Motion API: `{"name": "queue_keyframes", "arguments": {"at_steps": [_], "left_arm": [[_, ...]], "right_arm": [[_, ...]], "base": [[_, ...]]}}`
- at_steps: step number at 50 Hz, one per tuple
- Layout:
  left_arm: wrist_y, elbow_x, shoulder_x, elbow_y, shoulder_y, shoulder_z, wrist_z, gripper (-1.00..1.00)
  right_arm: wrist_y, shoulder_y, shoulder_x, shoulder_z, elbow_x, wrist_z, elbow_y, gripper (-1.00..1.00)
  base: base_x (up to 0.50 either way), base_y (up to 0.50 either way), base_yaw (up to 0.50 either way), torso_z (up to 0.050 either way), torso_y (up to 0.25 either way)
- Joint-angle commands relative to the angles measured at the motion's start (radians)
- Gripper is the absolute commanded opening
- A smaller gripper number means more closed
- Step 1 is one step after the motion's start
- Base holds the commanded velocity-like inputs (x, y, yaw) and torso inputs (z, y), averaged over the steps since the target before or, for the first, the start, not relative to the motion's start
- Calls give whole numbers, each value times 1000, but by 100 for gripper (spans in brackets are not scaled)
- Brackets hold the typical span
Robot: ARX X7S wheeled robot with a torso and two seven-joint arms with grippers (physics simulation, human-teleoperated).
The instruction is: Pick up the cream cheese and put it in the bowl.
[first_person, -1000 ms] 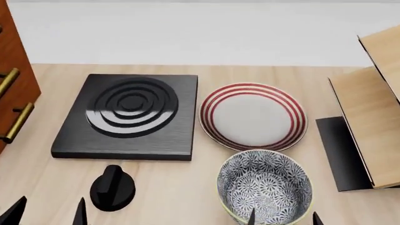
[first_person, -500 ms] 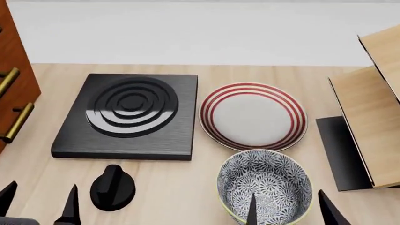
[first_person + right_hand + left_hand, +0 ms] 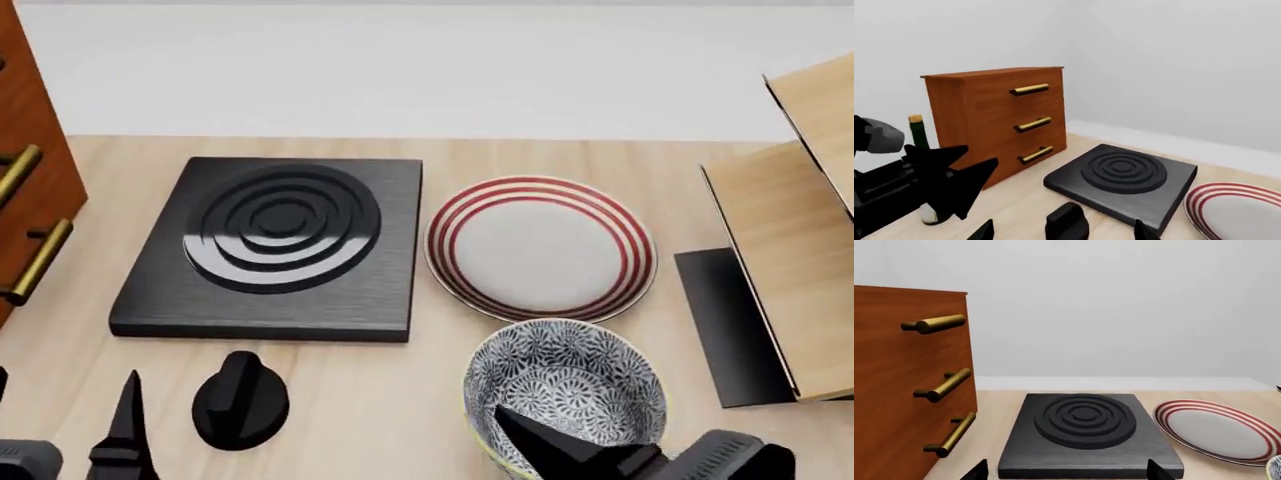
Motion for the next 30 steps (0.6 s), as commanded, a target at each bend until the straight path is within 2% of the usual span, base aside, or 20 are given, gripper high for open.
{"name": "queue_keyframes", "arguments": {"at_steps": [1,9,23,26,30], "left_arm": [[1,-6,-3,-3,-5,-9,-14,100],[9,-7,-3,-12,-3,-8,-17,100],[27,-1,-7,-19,9,5,-19,100],[24,-4,-9,-17,7,3,-22,100],[30,-6,-7,-29,1,3,-23,100]], "right_arm": [[14,17,59,-29,63,-133,14,100],[16,16,76,-67,77,-204,25,100],[38,41,69,-165,1,-235,81,100],[107,80,70,-203,-7,-209,111,100],[110,110,51,-237,-43,-216,172,100]], "base": [[0,0,0,0,0],[0,0,0,0,0],[0,0,0,0,0],[0,0,0,0,0],[0,0,0,0,0]]}}
